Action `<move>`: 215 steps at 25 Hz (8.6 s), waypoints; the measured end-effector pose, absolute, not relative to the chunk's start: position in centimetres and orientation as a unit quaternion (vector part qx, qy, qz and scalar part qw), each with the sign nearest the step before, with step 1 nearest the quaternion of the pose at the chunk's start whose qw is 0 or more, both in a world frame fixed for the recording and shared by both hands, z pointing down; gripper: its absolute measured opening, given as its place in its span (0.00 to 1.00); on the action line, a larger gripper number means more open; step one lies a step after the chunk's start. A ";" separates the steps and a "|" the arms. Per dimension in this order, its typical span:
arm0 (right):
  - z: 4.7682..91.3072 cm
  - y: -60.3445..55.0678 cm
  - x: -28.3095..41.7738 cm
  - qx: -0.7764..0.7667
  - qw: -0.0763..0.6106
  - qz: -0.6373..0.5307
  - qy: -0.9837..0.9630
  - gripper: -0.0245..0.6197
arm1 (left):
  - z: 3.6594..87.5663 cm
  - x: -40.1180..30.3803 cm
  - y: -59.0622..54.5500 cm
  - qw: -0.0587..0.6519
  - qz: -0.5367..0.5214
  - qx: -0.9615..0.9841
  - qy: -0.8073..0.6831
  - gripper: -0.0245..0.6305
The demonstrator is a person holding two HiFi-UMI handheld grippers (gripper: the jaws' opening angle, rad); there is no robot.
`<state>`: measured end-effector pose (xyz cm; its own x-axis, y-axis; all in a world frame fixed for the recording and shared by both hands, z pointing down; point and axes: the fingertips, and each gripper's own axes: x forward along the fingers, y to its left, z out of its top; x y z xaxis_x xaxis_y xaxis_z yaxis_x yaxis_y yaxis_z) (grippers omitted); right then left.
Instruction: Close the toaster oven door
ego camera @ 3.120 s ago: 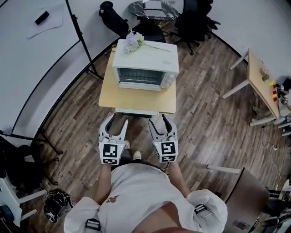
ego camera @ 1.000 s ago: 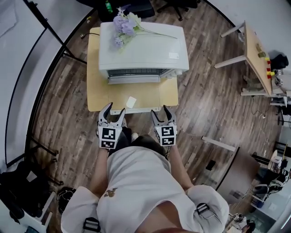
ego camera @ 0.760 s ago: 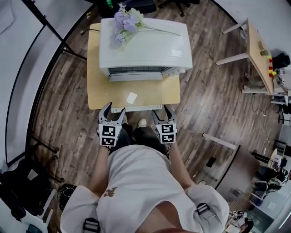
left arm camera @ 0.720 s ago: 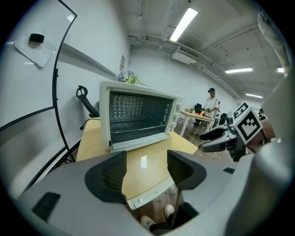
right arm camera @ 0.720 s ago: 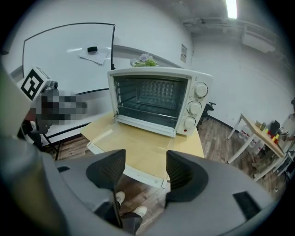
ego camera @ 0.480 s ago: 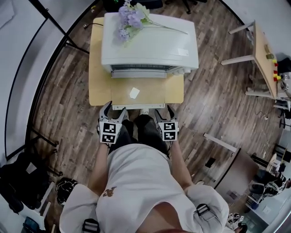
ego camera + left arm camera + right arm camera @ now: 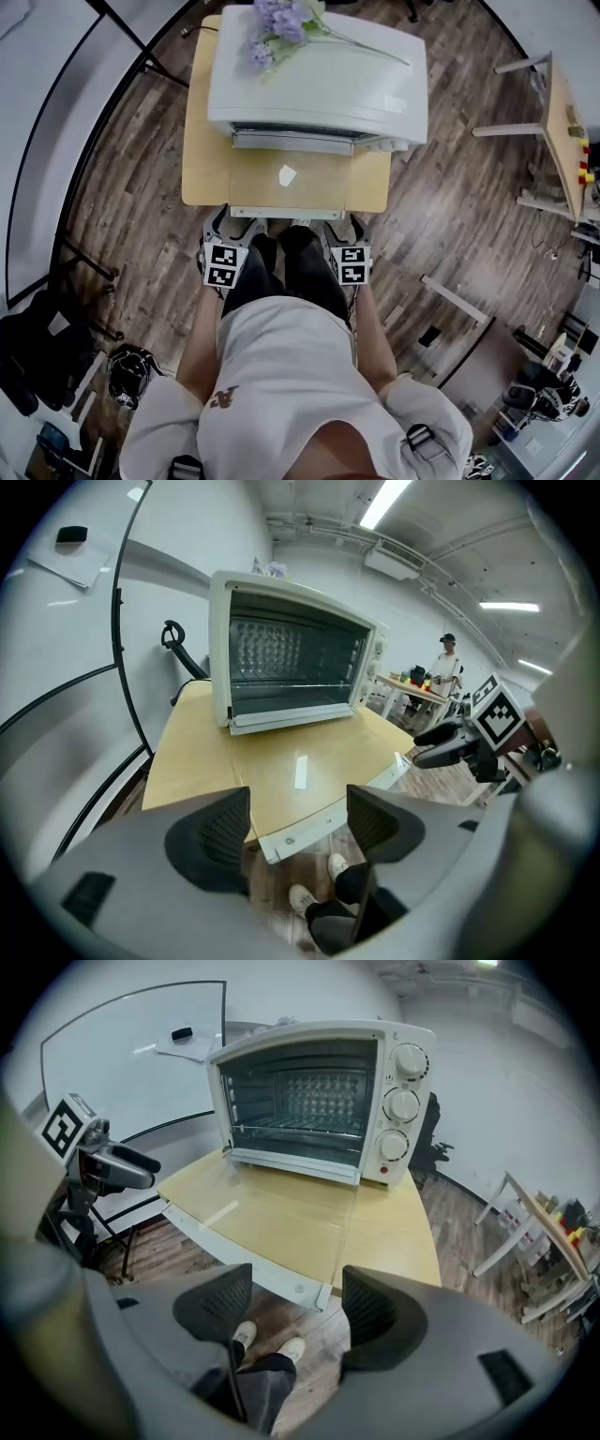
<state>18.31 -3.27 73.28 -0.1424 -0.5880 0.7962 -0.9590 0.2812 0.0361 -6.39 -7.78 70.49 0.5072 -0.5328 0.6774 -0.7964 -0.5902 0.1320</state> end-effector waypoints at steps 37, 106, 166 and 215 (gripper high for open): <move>81.4 -2.5 17.8 0.512 0.345 0.303 -0.726 0.55 | 81.2 -6.1 -5.7 0.285 0.347 0.805 -0.387 0.60; 66.2 -4.5 17.6 0.553 0.274 0.226 -0.753 0.49 | 66.8 -6.2 -9.2 0.219 0.249 0.850 -0.410 0.53; 57.9 -9.0 12.7 0.504 0.299 0.040 -0.809 0.38 | 57.9 -6.2 -14.4 0.178 0.165 0.857 -0.454 0.54; 53.1 -15.2 13.4 0.507 0.260 -0.003 -0.822 0.38 | 52.6 -2.0 -16.9 0.065 0.192 0.886 -0.417 0.41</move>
<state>13.42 -15.24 53.05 -0.3510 -0.8347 0.4244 -0.8314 0.4863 0.2689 -1.97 -16.93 52.62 0.5783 -0.7136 0.3954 -0.7638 -0.6439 -0.0450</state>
